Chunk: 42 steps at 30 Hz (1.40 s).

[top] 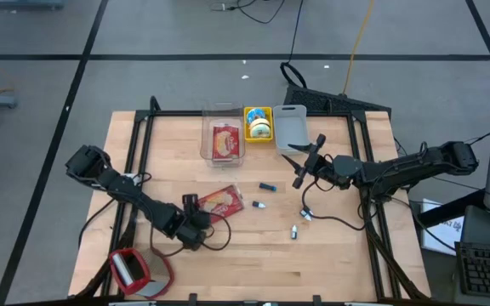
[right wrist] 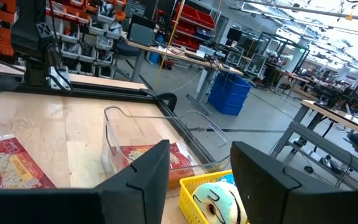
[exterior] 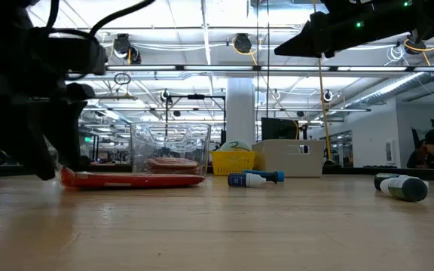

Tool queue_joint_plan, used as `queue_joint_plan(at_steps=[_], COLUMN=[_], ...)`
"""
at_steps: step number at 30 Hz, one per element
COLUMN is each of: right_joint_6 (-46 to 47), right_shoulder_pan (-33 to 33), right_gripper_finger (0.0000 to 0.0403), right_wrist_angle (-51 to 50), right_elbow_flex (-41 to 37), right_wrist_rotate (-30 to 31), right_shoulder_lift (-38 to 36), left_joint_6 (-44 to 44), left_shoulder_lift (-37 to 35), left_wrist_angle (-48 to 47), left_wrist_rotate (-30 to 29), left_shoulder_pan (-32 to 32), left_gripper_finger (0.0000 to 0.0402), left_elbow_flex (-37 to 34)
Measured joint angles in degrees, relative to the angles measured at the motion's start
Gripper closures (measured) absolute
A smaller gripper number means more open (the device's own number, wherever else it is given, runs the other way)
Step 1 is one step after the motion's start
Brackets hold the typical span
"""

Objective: Pick & Place Food Item
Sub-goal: Stack the red popcorn bag on top of the other red popcorn bags in the clear bin

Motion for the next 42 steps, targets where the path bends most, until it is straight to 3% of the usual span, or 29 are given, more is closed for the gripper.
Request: queue_joint_plan(at_steps=[8, 16, 19, 25, 29, 33, 42], right_joint_6=[0.2, 0.4, 0.4, 0.4, 0.4, 0.4, 0.4], right_shoulder_pan=[0.0, 0.0, 0.0, 0.0, 0.0, 0.0, 0.0], right_gripper_finger=[0.0245, 0.0243, 0.0245, 0.0241, 0.0243, 0.0244, 0.0244], right_wrist_angle=[0.0, 0.0, -0.1, 0.0, 0.0, 0.0, -0.1], right_elbow_flex=[0.0, 0.0, 0.0, 0.0, 0.0, 0.0, 0.0], right_wrist_rotate=[0.0, 0.0, 0.0, 0.0, 0.0, 0.0, 0.0], right_shoulder_lift=[0.0, 0.0, 0.0, 0.0, 0.0, 0.0, 0.0], left_joint_6=[-14.5, -21.0, -22.2, -12.0, -4.6, -3.9, -12.2], left_shoulder_lift=[0.0, 0.0, 0.0, 0.0, 1.1, 4.2, 9.8], left_wrist_angle=[-9.2, -8.2, -4.4, 15.4, 29.9, 40.2, 42.8], left_wrist_rotate=[-13.8, -14.7, -14.5, -13.9, -7.6, 1.0, 15.3], left_shoulder_pan=[2.8, 7.4, 9.2, 11.2, 13.3, 15.5, 18.3], left_gripper_finger=[0.0163, 0.0163, 0.0163, 0.0163, 0.0163, 0.0163, 0.0163], left_elbow_flex=[0.0, 0.0, 0.0, 0.0, 0.0, 0.1, 0.0])
